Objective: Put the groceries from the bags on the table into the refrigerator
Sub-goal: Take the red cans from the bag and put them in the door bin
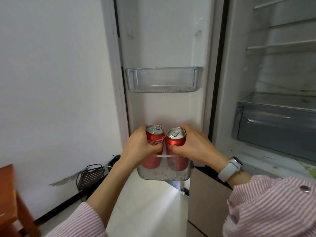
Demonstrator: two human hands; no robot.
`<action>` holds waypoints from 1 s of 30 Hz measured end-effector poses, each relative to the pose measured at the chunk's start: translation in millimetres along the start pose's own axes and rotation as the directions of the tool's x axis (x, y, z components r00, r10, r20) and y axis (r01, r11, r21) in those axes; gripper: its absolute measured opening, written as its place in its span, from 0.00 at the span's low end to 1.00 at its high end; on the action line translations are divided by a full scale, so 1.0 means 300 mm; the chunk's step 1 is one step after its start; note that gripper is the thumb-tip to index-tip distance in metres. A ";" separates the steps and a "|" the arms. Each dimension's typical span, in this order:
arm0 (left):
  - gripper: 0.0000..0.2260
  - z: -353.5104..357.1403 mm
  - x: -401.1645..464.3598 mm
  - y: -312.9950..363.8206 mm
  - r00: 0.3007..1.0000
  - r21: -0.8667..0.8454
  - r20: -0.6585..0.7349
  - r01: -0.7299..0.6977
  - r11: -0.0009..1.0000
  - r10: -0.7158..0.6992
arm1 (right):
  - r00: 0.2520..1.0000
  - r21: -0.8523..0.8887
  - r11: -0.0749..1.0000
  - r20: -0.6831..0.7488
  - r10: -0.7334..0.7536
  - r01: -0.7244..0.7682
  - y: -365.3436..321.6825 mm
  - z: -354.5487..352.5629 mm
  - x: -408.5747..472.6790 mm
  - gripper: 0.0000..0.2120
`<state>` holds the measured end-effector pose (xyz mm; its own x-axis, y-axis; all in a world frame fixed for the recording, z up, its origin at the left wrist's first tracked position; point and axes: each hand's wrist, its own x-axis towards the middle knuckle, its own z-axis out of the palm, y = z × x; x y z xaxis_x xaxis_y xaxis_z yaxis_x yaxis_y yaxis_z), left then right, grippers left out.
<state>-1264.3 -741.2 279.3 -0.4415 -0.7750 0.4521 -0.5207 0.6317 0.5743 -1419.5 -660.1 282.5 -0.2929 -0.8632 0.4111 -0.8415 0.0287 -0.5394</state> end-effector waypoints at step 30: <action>0.30 0.038 -0.130 -0.007 0.976 0.185 -0.185 -0.076 0.980 0.111 | 0.930 -0.017 0.967 -0.270 -0.248 0.253 0.021 0.069 -0.171 0.24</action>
<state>-1254.3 -712.2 252.8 -0.3533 -0.6901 0.6316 -0.6120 0.6811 0.4018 -1400.4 -626.0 242.7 -0.1866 -0.6743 0.7145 -0.8960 -0.1815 -0.4053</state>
